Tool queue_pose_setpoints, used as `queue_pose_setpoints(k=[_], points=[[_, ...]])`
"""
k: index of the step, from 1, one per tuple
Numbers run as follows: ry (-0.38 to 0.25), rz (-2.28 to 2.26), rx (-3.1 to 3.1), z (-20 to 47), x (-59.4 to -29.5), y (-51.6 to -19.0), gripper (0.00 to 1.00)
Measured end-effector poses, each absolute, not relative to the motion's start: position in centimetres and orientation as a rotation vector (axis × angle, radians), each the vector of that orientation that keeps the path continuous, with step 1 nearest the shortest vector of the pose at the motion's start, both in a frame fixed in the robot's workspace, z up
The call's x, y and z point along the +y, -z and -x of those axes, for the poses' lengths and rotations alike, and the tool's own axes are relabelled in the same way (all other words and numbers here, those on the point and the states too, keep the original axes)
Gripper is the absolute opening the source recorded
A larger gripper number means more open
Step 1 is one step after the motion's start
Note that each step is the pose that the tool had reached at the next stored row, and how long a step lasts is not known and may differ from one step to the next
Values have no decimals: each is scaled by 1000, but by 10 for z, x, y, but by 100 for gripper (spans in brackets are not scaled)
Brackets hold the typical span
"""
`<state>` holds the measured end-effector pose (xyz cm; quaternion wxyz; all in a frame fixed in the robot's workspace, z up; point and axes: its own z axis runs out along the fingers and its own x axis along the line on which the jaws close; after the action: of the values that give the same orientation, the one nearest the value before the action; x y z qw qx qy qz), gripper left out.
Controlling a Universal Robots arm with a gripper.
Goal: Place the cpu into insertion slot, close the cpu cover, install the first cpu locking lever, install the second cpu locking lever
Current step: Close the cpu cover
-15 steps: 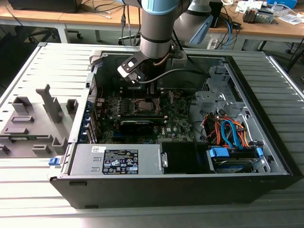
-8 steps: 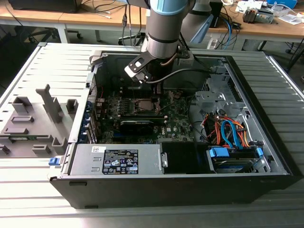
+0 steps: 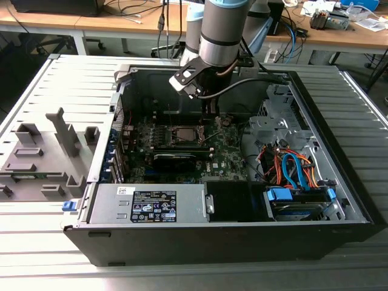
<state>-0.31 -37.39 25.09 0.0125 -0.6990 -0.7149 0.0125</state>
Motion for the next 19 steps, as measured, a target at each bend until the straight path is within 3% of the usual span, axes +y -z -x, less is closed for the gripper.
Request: queue_pose_setpoints(k=[10, 19], points=[[-71, 2164, -2213, -48, -374, -260, 11], [-94, 2152, -2201, -59, -374, -247, 11]])
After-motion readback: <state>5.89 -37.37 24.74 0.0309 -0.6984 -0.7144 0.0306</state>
